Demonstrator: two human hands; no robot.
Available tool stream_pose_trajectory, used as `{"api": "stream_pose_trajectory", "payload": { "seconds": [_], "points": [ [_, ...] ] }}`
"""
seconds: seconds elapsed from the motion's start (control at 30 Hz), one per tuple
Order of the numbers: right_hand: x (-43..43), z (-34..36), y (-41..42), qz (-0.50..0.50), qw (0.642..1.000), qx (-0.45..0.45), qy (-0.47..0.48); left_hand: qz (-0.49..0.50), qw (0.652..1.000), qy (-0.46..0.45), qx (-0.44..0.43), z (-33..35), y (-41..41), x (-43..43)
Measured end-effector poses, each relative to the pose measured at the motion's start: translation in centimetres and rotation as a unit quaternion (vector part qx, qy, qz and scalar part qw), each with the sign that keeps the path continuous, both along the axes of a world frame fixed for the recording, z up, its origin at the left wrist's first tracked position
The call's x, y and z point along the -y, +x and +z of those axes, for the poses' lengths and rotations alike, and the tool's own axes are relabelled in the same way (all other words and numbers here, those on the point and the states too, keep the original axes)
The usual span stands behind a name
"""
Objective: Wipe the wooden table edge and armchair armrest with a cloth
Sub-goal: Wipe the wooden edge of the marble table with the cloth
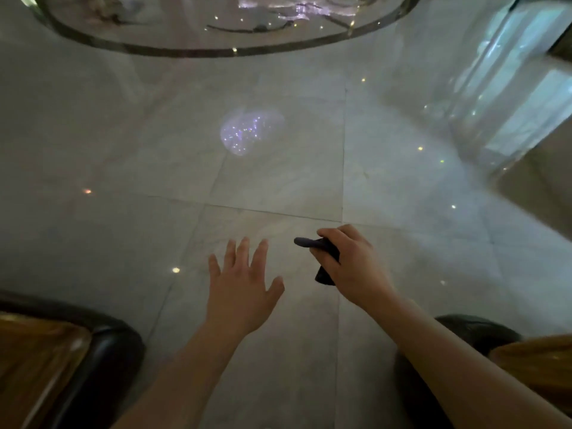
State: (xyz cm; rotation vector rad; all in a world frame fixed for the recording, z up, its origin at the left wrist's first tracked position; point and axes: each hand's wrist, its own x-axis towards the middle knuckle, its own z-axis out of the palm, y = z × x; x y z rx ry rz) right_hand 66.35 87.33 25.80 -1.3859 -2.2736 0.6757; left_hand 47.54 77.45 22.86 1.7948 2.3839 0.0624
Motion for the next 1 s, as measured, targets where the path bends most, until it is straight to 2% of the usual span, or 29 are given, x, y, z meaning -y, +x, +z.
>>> {"api": "stream_pose_trajectory", "payload": {
  "seconds": [0.3,0.57,1.0],
  "points": [
    [3.7,2.1,-8.8,0.132,0.991,-0.010,0.009,0.134,0.991,0.002,-0.026,2.4,-4.9,8.7],
    [8.9,1.6,-16.3,0.232,0.973,0.003,0.011,0.241,0.970,0.011,-0.025,1.6,-9.2,16.0],
    [25.2,0.4,-36.5,0.359,0.933,0.017,0.017,0.357,0.934,-0.001,-0.002,1.1,-25.0,36.4]
  ]
}}
